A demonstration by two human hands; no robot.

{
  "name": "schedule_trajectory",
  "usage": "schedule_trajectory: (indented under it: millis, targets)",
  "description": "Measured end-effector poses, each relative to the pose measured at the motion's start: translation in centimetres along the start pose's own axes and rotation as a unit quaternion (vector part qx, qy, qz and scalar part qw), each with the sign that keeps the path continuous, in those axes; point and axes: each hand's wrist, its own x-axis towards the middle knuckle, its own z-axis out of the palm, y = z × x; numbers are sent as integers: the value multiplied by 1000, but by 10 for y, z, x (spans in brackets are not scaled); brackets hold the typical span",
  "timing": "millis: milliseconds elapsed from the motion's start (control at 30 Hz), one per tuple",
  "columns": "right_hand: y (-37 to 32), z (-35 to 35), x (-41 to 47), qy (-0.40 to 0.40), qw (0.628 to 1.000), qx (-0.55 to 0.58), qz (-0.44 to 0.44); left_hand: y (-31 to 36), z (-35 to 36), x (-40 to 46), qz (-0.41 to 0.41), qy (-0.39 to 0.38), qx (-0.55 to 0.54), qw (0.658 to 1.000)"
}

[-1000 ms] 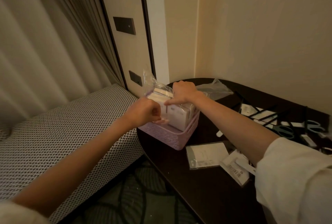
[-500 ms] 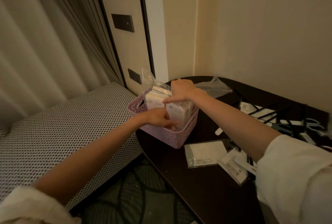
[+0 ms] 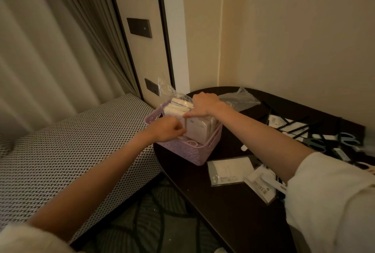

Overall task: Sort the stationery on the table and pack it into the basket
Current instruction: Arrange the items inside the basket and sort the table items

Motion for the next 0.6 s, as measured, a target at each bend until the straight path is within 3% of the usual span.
schedule_trajectory:
  millis: [100,167,300,600]
  targets:
    - [1,-4,-10,7,1000,-16,-10,-9,-2,-16,-15,162,26,986]
    - [5,-8,-21,21,999,-31,-16,-7,-3,-25,-29,221,-14,975]
    - [21,-17,-54,77,996,-36,-16,2,2,-35,-10,279,-70,958]
    - [69,4,-177,254,960,107,51,66,29,-48,111,364,-137,914]
